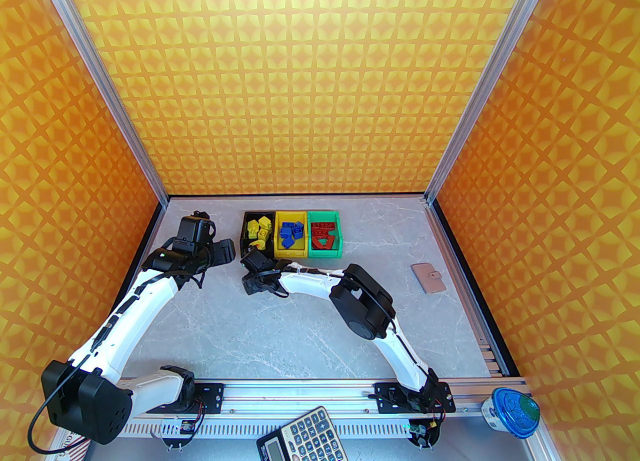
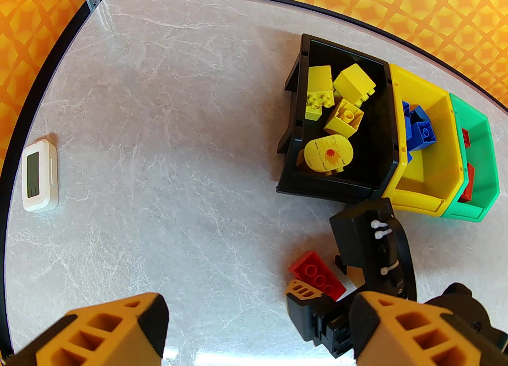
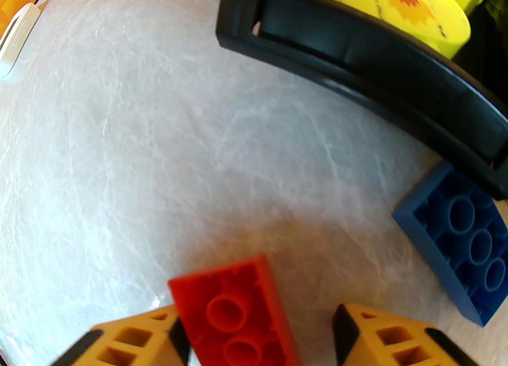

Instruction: Sort the legos into containers by color

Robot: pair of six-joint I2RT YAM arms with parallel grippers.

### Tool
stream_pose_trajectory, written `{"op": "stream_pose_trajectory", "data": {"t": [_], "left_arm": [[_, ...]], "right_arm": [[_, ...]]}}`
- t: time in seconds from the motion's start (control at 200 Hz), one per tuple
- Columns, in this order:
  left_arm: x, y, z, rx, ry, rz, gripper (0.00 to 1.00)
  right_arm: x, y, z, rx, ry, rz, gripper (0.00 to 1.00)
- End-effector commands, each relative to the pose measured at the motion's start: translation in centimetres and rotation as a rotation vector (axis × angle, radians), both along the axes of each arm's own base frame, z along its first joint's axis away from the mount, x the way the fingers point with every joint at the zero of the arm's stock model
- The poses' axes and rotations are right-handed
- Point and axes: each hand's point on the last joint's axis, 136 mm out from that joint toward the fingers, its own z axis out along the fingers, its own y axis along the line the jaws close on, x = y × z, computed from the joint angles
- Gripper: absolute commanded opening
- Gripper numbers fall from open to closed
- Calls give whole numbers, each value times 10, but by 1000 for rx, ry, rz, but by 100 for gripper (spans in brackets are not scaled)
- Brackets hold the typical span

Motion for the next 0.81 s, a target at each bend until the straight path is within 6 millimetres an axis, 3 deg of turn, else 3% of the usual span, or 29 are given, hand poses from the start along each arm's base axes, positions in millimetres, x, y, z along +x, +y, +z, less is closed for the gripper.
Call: {"op": "stream_pose_trajectory", "data": {"t": [0.0, 0.15, 0.285, 0.585, 0.8], "left_arm": [[-1, -1, -1, -27, -2, 0, 80], [-1, -3, -3, -37, -1, -1, 80], [0, -5, -4, -51, 0, -7, 80], [6, -22, -11, -124, 1, -34, 80], [9, -41, -13, -137, 10, -71, 79]], "right_arm": [[-21, -8, -5, -30, 65, 34, 50], [-21, -5, 10, -8, 43, 59, 35], [-23, -7, 25, 21, 16, 66, 28], [-26, -28, 67, 69, -38, 59, 25], [-15, -63, 100, 92, -81, 6, 24]]}}
